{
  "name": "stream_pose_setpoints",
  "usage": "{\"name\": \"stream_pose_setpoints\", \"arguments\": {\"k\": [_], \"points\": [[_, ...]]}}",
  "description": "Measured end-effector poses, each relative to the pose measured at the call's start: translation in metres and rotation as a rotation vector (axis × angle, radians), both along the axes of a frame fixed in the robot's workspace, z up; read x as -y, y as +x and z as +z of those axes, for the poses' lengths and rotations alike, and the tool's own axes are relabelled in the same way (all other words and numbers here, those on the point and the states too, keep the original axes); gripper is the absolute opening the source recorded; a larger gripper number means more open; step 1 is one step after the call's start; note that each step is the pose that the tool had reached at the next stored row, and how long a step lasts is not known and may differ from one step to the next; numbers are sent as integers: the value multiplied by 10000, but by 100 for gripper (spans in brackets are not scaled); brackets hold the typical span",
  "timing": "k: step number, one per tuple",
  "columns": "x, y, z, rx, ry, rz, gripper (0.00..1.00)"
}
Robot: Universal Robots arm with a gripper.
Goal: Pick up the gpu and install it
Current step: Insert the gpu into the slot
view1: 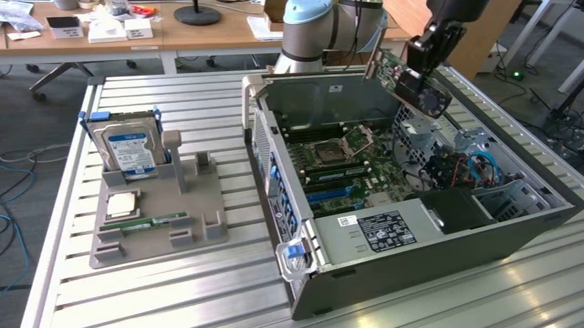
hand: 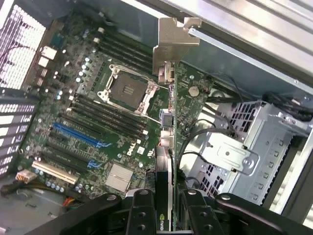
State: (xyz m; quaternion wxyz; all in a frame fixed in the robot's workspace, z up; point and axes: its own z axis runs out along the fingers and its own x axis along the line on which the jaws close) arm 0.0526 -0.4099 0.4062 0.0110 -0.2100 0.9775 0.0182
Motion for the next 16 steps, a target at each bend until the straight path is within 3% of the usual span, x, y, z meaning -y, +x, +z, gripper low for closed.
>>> {"name": "stream_pose_setpoints", "arguments": {"k": [16], "points": [[0,0,-6,1,0,2905,26]]}}
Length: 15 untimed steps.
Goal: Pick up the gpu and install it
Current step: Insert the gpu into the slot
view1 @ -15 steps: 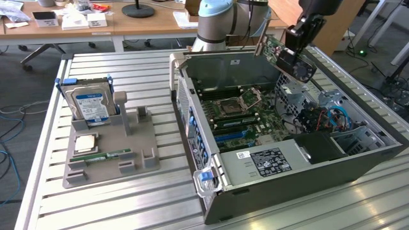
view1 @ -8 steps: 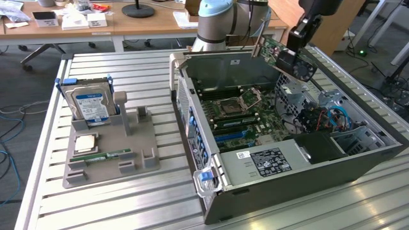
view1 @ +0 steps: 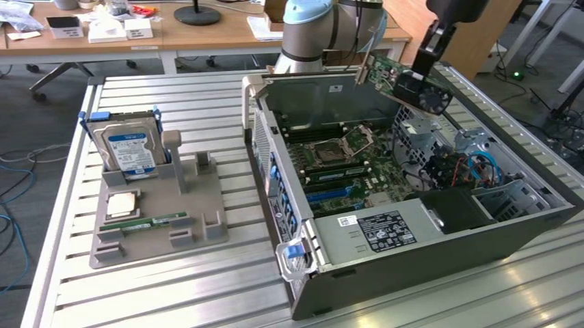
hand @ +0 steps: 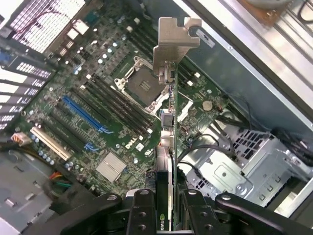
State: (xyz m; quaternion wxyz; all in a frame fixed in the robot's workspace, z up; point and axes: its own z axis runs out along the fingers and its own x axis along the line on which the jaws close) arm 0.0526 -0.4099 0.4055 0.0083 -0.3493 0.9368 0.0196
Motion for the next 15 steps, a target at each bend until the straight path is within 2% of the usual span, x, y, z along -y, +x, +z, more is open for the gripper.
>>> {"name": "stream_pose_setpoints", "arguments": {"k": [15], "points": [[0,0,-8,0,-1,2741,26]]}}
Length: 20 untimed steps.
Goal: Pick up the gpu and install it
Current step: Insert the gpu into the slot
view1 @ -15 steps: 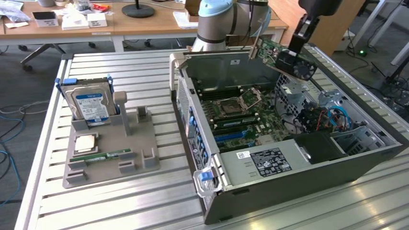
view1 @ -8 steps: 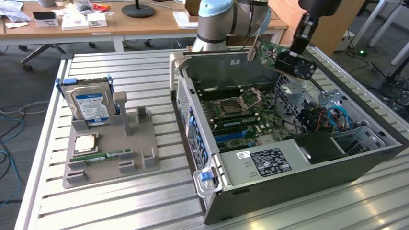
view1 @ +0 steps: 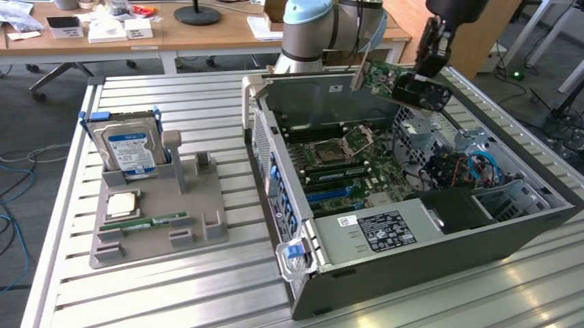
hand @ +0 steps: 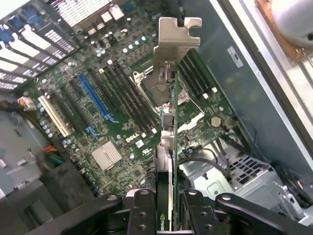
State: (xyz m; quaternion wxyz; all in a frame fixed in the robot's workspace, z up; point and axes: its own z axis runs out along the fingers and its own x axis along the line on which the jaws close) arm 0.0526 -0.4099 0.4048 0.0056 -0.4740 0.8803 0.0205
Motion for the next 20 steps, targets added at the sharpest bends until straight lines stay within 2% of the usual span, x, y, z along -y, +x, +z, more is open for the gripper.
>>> {"name": "stream_pose_setpoints", "arguments": {"k": [4,20], "points": [[0,0,-1,1,0,647,26],[0,0,-5,0,0,750,26]]}}
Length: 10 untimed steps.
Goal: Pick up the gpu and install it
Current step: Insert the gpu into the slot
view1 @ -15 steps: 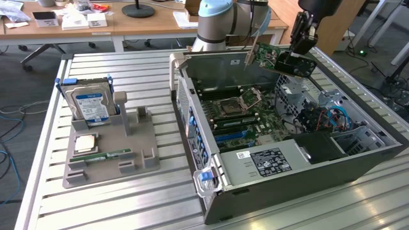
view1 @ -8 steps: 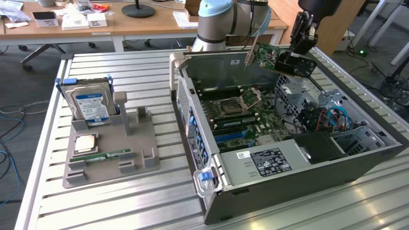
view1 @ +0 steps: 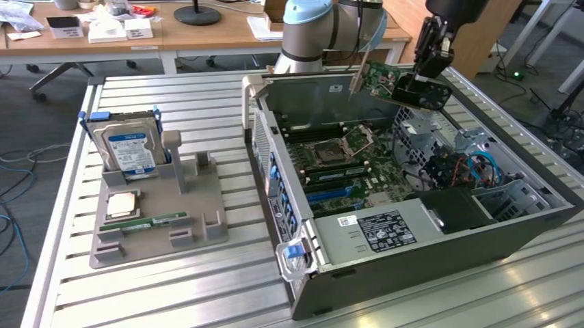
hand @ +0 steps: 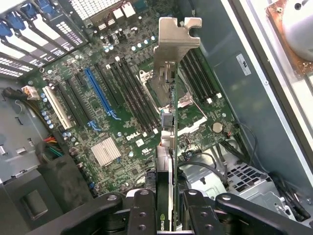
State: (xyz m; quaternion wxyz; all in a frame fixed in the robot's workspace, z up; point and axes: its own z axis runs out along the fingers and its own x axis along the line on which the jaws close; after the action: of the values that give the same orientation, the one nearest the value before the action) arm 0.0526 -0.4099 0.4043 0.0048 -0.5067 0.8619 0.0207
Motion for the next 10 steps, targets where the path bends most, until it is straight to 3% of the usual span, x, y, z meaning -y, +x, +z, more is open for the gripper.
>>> {"name": "stream_pose_setpoints", "arguments": {"k": [10], "points": [[0,0,-10,0,0,1610,26]]}}
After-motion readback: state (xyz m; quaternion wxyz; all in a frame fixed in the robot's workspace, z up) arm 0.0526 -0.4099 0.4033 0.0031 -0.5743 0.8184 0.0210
